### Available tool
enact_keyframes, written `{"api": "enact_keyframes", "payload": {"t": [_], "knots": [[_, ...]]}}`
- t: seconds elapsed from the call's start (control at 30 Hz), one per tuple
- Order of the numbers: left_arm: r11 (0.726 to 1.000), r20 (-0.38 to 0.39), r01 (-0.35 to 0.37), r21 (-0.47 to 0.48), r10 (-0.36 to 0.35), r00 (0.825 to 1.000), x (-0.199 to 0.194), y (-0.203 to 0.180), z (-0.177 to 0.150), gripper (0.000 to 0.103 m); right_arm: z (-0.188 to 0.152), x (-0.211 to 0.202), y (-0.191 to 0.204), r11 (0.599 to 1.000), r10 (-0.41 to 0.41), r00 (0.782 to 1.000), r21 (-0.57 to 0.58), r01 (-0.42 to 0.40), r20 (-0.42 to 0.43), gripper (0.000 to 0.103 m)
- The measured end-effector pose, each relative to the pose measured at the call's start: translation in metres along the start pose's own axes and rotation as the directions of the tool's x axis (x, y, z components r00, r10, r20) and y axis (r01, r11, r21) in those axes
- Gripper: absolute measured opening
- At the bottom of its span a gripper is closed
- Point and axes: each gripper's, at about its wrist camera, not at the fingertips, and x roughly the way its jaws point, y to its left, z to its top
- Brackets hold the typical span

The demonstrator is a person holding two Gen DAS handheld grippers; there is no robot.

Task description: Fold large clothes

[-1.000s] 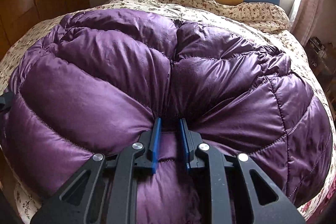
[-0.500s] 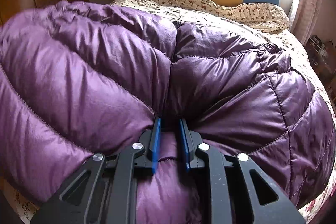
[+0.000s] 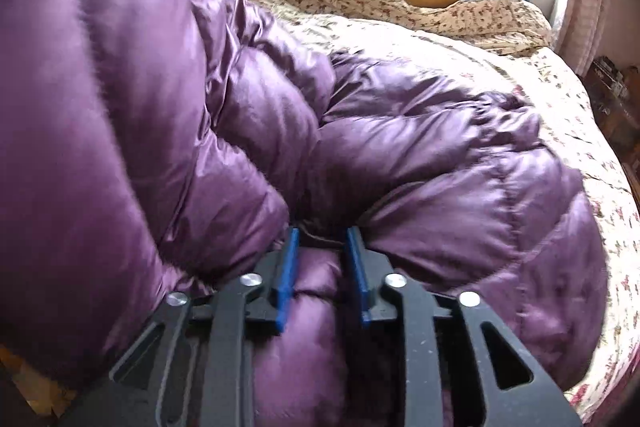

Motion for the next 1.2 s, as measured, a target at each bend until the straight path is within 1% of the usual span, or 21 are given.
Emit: {"api": "enact_keyframes", "payload": {"t": [0.13,0.2,0.23,0.3,0.37,0.53,0.7,0.83,0.9,0.97,1.0,1.07,1.17,1.2], "knots": [[1.0,-0.027,-0.005,0.023,0.006,1.0,0.019,-0.011,0.004,0.033,0.0,-0.029,-0.027,0.999,-0.038,0.999,0.038,0.037,0.033,0.032],[0.999,-0.048,-0.008,0.036,0.01,0.999,0.03,-0.017,0.005,0.033,0.0,-0.043,-0.045,0.994,-0.079,0.996,0.074,0.075,0.046,0.039],[0.999,-0.055,-0.008,0.042,0.01,0.998,0.033,-0.02,0.005,0.033,-0.001,-0.049,-0.055,0.99,-0.103,0.994,0.096,0.099,0.045,0.04],[0.998,-0.079,-0.014,0.061,0.018,0.997,0.047,-0.029,0.004,0.033,-0.005,-0.059,-0.072,0.981,-0.15,0.988,0.133,0.144,0.036,0.044],[0.997,-0.101,-0.019,0.075,0.026,0.995,0.058,-0.036,0.002,0.033,-0.011,-0.068,-0.09,0.966,-0.198,0.98,0.172,0.193,0.012,0.046],[0.992,-0.172,-0.045,0.115,0.064,0.983,0.094,-0.052,-0.007,0.033,-0.033,-0.083,-0.119,0.931,-0.276,0.96,0.235,0.278,-0.04,0.05],[0.985,-0.253,-0.087,0.146,0.123,0.96,0.137,-0.054,-0.017,0.033,-0.052,-0.098,-0.15,0.887,-0.332,0.94,0.311,0.34,-0.08,0.052],[0.972,-0.275,-0.122,0.202,0.176,0.945,0.163,-0.057,-0.026,0.033,-0.068,-0.109,-0.17,0.851,-0.368,0.923,0.358,0.383,-0.114,0.054],[0.966,-0.298,-0.128,0.224,0.193,0.935,0.177,-0.058,-0.03,0.035,-0.076,-0.114,-0.18,0.834,-0.382,0.915,0.376,0.403,-0.132,0.055],[0.955,-0.314,-0.136,0.263,0.218,0.924,0.191,-0.061,-0.038,0.035,-0.082,-0.115,-0.188,0.821,-0.394,0.906,0.385,0.422,-0.153,0.055],[0.945,-0.322,-0.145,0.293,0.24,0.916,0.199,-0.061,-0.043,0.035,-0.087,-0.116,-0.19,0.814,-0.397,0.903,0.39,0.43,-0.164,0.055],[0.929,-0.332,-0.147,0.339,0.264,0.905,0.21,-0.066,-0.05,0.035,-0.093,-0.116,-0.193,0.807,-0.397,0.9,0.399,0.436,-0.181,0.056],[0.913,-0.329,-0.151,0.379,0.285,0.901,0.216,-0.074,-0.061,0.035,-0.096,-0.113,-0.195,0.799,-0.393,0.898,0.411,0.439,-0.196,0.056],[0.914,-0.33,-0.147,0.379,0.282,0.901,0.214,-0.074,-0.061,0.039,-0.098,-0.113,-0.195,0.796,-0.393,0.898,0.416,0.44,-0.198,0.056]]}}
